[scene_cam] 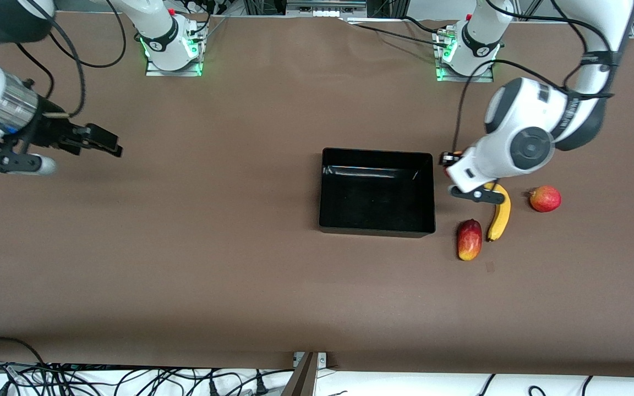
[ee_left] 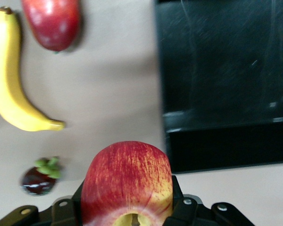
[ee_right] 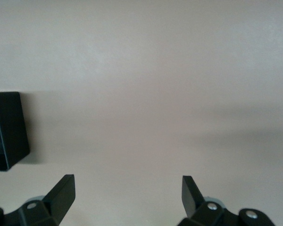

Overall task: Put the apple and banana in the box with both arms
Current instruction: 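Carry the red apple into the black box and open the left gripper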

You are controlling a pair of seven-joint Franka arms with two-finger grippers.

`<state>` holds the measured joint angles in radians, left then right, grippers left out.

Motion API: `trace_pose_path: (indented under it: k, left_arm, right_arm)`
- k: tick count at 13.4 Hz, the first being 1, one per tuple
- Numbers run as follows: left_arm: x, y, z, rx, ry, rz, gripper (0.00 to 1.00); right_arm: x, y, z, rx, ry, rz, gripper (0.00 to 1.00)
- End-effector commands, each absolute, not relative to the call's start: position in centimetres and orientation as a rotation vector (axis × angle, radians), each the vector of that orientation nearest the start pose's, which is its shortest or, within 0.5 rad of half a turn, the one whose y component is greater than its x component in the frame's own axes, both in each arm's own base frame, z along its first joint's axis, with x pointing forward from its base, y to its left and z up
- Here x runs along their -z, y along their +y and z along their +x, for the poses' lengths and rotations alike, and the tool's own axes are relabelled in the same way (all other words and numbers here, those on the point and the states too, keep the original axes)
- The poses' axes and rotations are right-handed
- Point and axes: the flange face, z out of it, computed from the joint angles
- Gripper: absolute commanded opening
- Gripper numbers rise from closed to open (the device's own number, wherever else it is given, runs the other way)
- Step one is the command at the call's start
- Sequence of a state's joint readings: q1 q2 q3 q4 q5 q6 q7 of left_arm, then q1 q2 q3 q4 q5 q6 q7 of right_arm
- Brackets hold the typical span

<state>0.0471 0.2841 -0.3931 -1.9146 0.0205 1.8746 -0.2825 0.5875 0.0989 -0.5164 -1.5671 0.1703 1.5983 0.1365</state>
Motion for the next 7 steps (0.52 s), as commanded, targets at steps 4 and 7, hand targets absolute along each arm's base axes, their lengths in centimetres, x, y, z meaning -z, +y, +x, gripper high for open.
trace_pose_path:
  k: [4, 7]
  left_arm:
    - [-22.8, -27.8, 53.4, -0.493, -0.135, -3.109, 0.18]
    - [-21.0, -27.5, 53.1, -0.534, -0.139, -3.097, 0.39]
  right_arm:
    - [-58.4, 5.8, 55.8, -0.101, 0.022, -3.068, 1.0]
    - [-58.4, 5.3, 55.5, -0.102, 0.026, -3.067, 1.0]
